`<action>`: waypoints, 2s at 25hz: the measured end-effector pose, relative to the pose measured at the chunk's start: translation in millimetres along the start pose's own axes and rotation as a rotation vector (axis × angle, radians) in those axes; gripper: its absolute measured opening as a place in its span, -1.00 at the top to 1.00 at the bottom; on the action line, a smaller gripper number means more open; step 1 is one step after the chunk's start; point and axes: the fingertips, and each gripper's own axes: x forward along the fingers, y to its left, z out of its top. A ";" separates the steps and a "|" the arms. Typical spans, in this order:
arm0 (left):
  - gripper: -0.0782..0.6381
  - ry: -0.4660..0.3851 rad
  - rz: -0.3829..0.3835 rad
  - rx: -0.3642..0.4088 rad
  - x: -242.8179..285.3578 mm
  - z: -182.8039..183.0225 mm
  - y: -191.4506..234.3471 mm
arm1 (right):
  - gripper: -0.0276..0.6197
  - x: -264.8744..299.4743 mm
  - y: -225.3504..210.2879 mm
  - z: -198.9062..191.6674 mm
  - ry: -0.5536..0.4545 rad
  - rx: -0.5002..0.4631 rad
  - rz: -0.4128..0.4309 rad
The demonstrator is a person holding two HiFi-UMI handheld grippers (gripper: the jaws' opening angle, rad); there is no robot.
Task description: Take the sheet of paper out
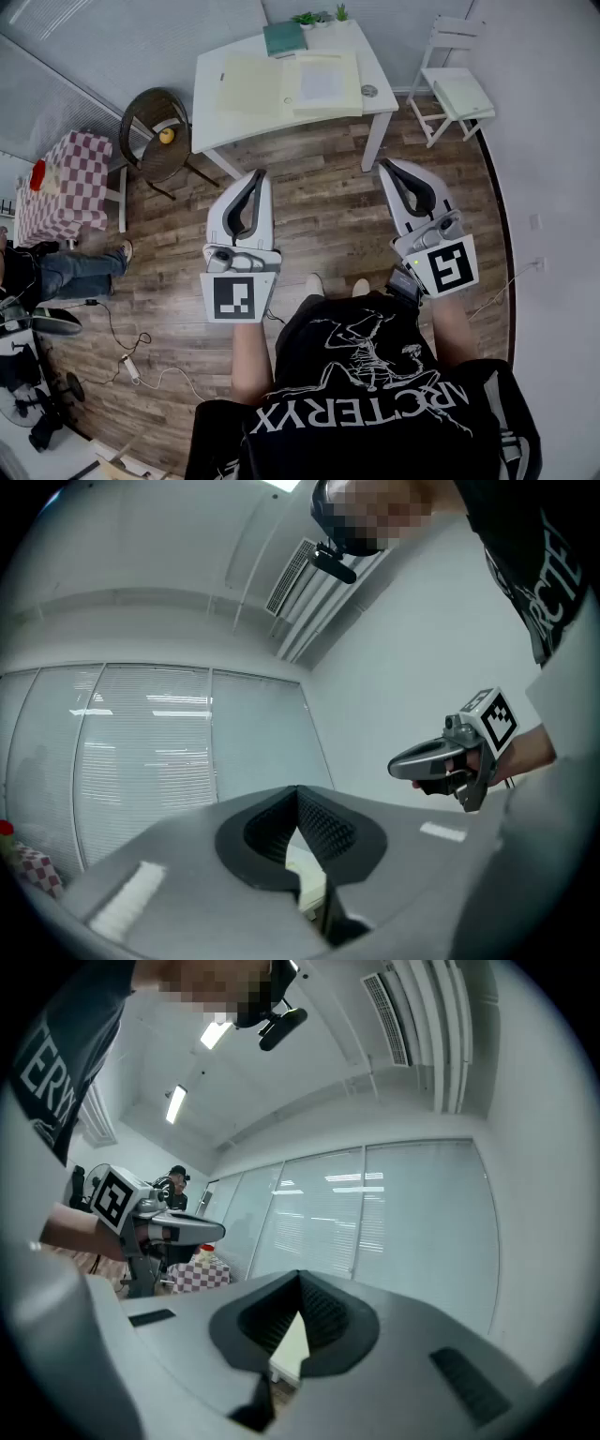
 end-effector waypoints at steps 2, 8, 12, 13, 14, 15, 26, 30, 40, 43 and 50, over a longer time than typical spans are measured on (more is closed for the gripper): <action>0.75 0.011 -0.005 0.009 -1.3 -1.4 -2.9 | 0.88 -0.5 1.6 1.5 -0.005 0.000 0.001; 0.75 0.016 -0.017 0.018 2.4 -0.5 -8.6 | 0.88 -1.8 0.1 2.3 -0.015 0.009 -0.005; 0.75 0.020 -0.015 0.021 5.8 -2.5 -9.4 | 0.88 -2.5 -4.0 0.5 -0.026 0.021 -0.008; 0.75 0.021 -0.013 0.019 6.9 -2.7 -9.1 | 0.88 -2.2 -5.1 0.5 -0.028 0.020 -0.009; 0.75 0.023 -0.011 0.017 8.0 -2.9 -8.7 | 0.88 -1.5 -6.0 0.4 -0.030 0.022 -0.009; 0.75 0.024 -0.009 0.015 9.2 -3.2 -8.3 | 0.88 -0.7 -6.8 -0.2 -0.031 0.025 -0.008; 0.75 0.036 0.012 0.034 26.7 -2.9 -22.9 | 0.88 -3.7 -25.0 -11.3 -0.033 0.030 0.020; 0.75 0.061 0.041 0.052 32.9 -5.3 -34.6 | 0.88 -9.7 -35.7 -22.4 -0.017 0.010 0.047; 0.75 0.082 0.059 0.040 74.7 -23.7 -28.9 | 0.88 15.7 -65.2 -53.8 0.014 0.043 0.089; 0.75 0.078 0.046 0.036 102.3 -39.1 -10.2 | 0.88 48.6 -76.6 -66.1 0.019 0.047 0.083; 0.75 0.091 -0.008 0.059 191.3 -81.3 77.4 | 0.88 169.3 -118.0 -79.7 0.033 0.042 0.030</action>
